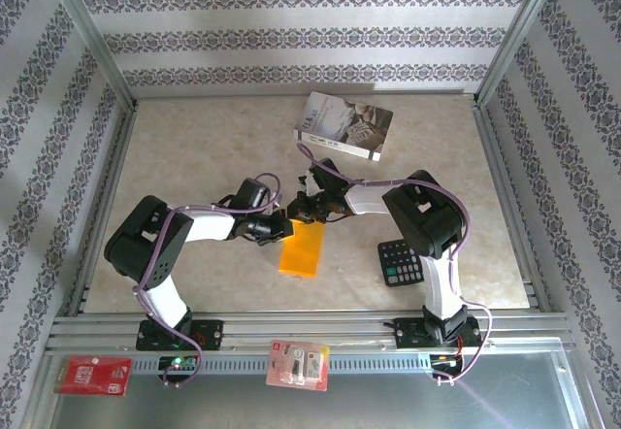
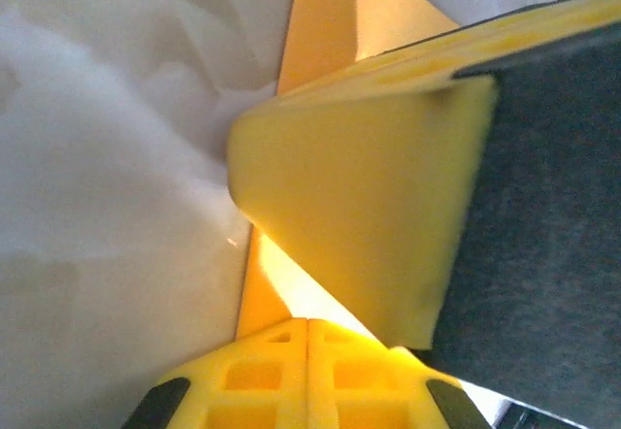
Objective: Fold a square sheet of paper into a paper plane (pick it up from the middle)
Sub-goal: First fold in half a square sheet of paper at the center of the table.
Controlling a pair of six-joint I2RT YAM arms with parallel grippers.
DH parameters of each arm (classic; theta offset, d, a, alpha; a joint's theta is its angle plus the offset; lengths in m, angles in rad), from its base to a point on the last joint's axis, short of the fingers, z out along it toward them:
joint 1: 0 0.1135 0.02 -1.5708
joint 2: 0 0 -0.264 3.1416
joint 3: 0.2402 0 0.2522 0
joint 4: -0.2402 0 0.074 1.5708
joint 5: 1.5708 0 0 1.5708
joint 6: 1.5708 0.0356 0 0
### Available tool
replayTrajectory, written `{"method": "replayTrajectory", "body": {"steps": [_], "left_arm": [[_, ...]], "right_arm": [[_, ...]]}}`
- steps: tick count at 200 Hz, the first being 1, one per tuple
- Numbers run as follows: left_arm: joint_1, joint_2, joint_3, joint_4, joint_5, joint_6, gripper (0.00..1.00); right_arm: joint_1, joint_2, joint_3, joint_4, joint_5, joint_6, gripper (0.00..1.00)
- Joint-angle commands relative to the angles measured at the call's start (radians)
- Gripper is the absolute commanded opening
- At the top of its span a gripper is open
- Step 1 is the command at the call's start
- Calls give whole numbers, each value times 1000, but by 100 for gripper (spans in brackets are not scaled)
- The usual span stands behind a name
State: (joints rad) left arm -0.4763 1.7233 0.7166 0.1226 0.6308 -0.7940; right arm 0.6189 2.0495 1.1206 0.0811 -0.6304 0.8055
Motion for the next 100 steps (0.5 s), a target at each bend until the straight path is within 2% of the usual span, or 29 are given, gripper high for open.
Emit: {"method": "replayTrajectory", "body": {"steps": [1,100], "left_arm": [[5,2,-32,17,24,1,0],[-48,-91,-213,47,60,-63,0]], "right_arm": [[-7,63,-44,-63,85,-6,0],[-5,81,-34,-97,125,11,0]]}}
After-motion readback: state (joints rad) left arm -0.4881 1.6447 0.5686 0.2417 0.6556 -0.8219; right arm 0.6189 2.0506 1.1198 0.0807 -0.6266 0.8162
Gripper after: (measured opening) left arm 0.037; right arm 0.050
